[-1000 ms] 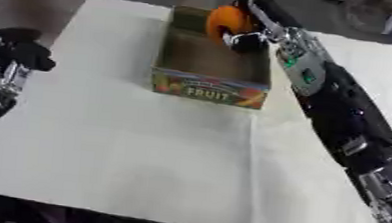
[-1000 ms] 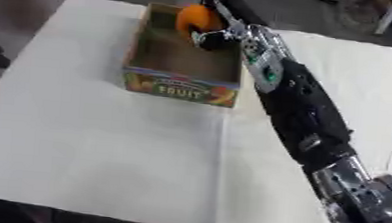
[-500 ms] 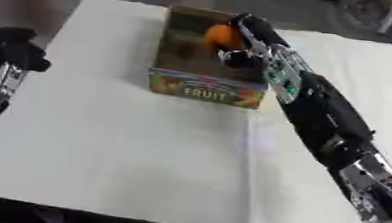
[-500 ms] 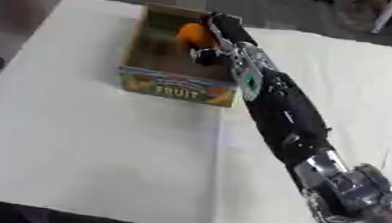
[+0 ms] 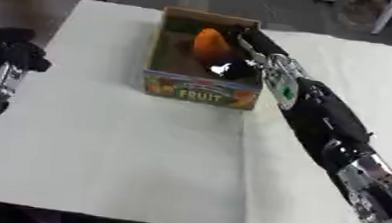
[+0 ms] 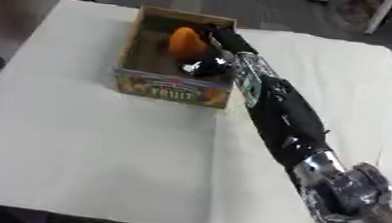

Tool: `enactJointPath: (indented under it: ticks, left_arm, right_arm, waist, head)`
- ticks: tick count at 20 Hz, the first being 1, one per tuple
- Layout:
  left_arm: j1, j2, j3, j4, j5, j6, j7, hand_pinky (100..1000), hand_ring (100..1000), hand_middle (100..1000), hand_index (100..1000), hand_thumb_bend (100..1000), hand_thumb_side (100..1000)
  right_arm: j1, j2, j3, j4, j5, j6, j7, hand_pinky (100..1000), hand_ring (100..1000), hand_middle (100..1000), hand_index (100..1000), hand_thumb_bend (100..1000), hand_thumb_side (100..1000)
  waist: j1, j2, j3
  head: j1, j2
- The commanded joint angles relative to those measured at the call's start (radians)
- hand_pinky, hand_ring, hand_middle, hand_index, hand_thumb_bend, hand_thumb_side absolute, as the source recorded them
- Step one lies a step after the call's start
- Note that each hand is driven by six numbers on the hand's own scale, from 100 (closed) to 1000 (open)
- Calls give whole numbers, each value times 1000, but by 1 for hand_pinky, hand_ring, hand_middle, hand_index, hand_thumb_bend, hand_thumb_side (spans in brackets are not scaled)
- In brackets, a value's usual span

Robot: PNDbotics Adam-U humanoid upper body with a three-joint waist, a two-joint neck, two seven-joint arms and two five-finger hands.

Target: Pick up objects on the table and place them in the box.

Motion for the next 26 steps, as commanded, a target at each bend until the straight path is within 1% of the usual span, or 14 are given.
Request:
enactJointPath:
  ticks: [1,5,7,10,12,16,21,26]
  left_arm:
    - [-6,9,5,-19,3,0,0,702,620,579,769,136,463]
    - [3,10,10,-14,2,1,4,702,619,579,768,137,467]
    - [9,10,14,-10,0,1,8,702,619,579,767,139,468]
    - [25,10,24,-4,-4,0,17,702,619,578,766,140,472]
    - [38,12,31,0,-8,-1,24,702,619,578,765,141,475]
    - [54,13,43,7,-16,-2,39,702,622,580,766,144,478]
    - [67,15,51,13,-22,-3,49,704,625,583,765,145,482]
    - [76,15,58,16,-26,-5,63,713,628,584,764,147,480]
  right_arm:
    - [-23,-28,-5,-53,-33,-5,-11,840,924,883,931,488,520]
    - [-9,-46,6,-134,-98,-29,-9,809,901,845,921,477,457]
    - [5,-56,14,-184,-132,-38,1,789,888,826,914,467,406]
    - [32,-76,24,-262,-184,-51,10,766,877,808,906,416,339]
    - [55,-90,25,-317,-219,-49,7,753,872,799,902,389,318]
    - [110,-122,24,-423,-285,-21,2,739,868,789,898,366,309]
    - [186,-165,20,-548,-364,28,-2,724,863,775,893,338,304]
    - [269,-188,12,-655,-450,82,3,714,860,765,891,311,313]
  waist:
    - [6,-23,-7]
    - [6,-30,-28]
    - [6,-35,-41]
    - [7,-44,-68]
    - [7,-47,-89]
    - [5,-49,-124]
    - [4,-48,-155]
    - [5,-46,-179]
  head:
    - [4,-6]
    - [18,-1]
    - [29,0]
    - [52,8]
    - [65,14]
    - [87,22]
    - [105,26]
    - [123,26]
